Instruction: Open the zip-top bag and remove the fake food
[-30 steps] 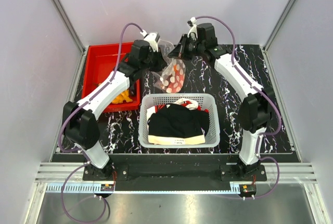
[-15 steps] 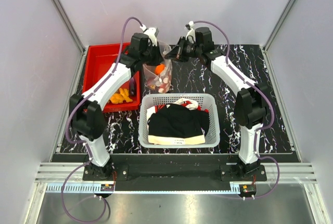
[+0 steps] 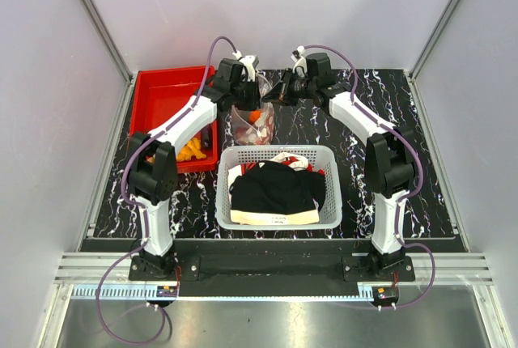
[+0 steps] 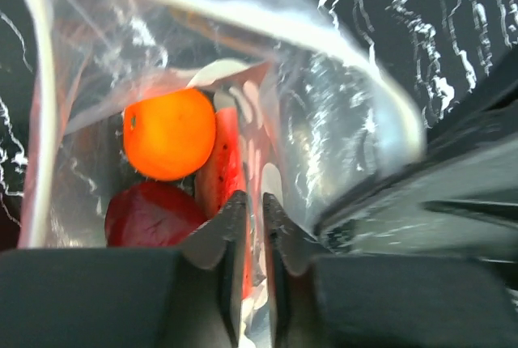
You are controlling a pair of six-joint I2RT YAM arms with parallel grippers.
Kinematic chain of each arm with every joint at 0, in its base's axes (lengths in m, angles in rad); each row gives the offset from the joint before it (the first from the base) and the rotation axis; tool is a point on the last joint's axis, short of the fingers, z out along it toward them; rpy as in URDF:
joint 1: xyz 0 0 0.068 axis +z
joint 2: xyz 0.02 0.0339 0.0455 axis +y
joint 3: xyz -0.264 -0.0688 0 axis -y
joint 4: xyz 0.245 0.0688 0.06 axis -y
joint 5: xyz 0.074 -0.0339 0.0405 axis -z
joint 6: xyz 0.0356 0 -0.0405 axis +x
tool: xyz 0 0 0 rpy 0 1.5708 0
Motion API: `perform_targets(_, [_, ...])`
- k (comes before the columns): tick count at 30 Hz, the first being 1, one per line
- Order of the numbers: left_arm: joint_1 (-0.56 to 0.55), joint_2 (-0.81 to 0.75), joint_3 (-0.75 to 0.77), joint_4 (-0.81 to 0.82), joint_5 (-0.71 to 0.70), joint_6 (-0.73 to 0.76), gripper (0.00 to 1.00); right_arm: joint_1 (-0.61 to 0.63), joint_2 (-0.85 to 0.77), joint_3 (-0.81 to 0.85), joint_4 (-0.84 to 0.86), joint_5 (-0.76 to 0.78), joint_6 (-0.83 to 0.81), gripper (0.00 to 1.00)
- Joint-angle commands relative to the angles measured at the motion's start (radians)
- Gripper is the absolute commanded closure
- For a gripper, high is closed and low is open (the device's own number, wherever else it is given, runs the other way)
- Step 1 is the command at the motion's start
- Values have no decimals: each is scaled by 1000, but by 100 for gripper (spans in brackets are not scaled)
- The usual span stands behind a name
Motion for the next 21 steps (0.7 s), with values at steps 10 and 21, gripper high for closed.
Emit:
perform_targets(10, [-3, 111, 72, 22, 7, -15, 85, -3, -82, 16, -4, 12, -2, 100])
perform_targets(21, [-3, 172, 84, -21, 87, 43, 58, -3, -91, 25, -39, 34, -6, 100])
